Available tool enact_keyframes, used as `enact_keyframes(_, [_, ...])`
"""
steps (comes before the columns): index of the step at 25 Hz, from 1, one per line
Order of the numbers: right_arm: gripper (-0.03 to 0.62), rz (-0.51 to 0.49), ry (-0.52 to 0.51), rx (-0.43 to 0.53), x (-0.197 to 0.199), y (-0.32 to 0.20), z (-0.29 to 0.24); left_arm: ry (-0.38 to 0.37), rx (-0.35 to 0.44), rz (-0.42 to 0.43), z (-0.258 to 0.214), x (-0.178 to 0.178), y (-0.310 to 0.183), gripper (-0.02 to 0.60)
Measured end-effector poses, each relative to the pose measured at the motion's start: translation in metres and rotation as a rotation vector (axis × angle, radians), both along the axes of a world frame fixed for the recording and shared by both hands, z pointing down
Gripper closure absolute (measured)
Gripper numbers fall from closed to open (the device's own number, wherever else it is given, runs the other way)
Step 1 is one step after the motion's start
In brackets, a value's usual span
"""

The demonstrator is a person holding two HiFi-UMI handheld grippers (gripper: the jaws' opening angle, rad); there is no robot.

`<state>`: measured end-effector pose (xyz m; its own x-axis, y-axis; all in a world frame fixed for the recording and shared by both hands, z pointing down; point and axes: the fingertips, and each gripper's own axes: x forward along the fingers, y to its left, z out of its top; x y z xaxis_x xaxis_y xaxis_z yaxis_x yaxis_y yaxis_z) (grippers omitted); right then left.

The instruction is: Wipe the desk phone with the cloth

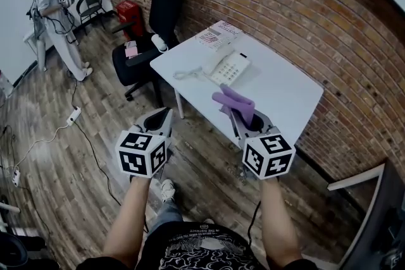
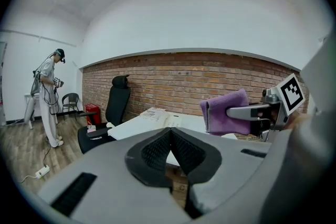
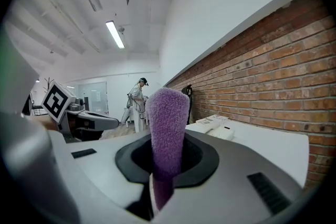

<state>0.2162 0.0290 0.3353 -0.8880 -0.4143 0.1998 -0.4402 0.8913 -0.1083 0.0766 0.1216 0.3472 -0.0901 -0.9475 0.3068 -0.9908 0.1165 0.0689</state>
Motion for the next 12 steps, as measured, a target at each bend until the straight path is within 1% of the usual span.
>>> enact_keyframes(4, [0.551,0.047,0.005,-0.01,-0.027,-0.02,0.005,0.009,-0.003,0.05,0.005,-0.03,-0.025,0.575])
enact_keyframes(8, [0.551,0.102,0.017,-0.025,-0.061,-0.039,0.007,0.024,-0.018,0.102,0.007,-0.067,-0.051,0.575])
enact_keyframes(12, [0.551,0.17,0.032,-0.032,-0.089,-0.056,0.007,0.044,-0.028,0.173,0.01,-0.099,-0.078,0.575])
